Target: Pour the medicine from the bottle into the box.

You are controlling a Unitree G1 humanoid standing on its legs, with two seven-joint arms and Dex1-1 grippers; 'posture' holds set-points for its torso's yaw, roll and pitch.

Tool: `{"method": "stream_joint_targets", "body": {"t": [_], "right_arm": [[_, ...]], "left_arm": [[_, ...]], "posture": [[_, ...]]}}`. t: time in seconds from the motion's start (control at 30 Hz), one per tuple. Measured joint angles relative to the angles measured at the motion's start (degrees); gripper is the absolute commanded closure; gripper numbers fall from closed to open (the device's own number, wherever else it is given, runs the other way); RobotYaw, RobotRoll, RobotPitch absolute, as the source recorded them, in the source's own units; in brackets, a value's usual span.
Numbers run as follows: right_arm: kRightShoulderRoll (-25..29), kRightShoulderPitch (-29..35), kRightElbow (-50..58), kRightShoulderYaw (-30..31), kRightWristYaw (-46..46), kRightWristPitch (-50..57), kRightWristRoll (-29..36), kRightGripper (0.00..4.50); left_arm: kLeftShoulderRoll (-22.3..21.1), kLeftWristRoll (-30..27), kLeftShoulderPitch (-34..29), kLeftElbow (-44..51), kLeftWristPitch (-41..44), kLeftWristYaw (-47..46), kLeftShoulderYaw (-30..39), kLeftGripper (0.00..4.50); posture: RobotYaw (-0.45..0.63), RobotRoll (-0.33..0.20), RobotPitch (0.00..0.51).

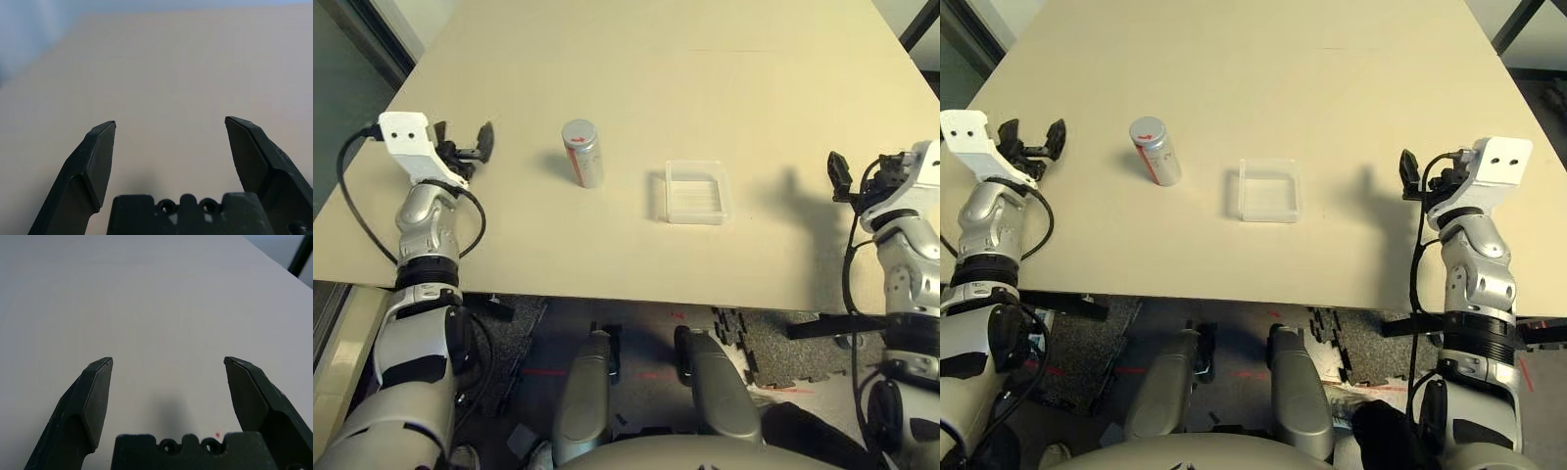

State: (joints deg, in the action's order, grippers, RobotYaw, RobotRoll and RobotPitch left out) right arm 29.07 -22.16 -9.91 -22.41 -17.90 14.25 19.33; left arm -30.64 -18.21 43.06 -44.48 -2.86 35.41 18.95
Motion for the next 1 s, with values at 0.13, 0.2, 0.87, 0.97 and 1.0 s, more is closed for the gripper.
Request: {"method": "stream_joint_targets", "body": {"t": [0.13,0.2,0.87,0.97,1.0], "right_arm": [[1.9,0.0,4.6,2.4,-3.2,5.3,0.9,0.0],[2.8,0.2,7.0,3.5,-4.6,8.3,1.5,0.0],[8.4,2.4,33.0,12.3,-16.1,34.2,14.0,0.0],[8.4,1.7,34.4,13.0,-16.1,35.8,15.0,0.0],[8.4,1.3,34.5,13.2,-16.1,36.2,15.1,0.0]], "left_arm": [[-2.0,-3.5,-6.1,12.9,11.6,6.3,-1.7,0.02],[-2.8,-5.4,-9.0,19.2,17.8,7.7,-2.1,0.02],[-3.8,-9.4,-15.0,36.7,29.6,13.3,-8.8,0.02],[-2.2,-7.2,-13.0,32.1,25.6,12.8,-9.6,0.02],[-1.6,-6.4,-12.0,30.2,24.2,12.7,-10.0,0.02]], "posture": [[-0.11,0.0,0.224],[-0.11,0.0,0.224],[-0.15,0.0,0.206],[-0.16,0.0,0.203],[-0.17,0.0,0.203]]}}
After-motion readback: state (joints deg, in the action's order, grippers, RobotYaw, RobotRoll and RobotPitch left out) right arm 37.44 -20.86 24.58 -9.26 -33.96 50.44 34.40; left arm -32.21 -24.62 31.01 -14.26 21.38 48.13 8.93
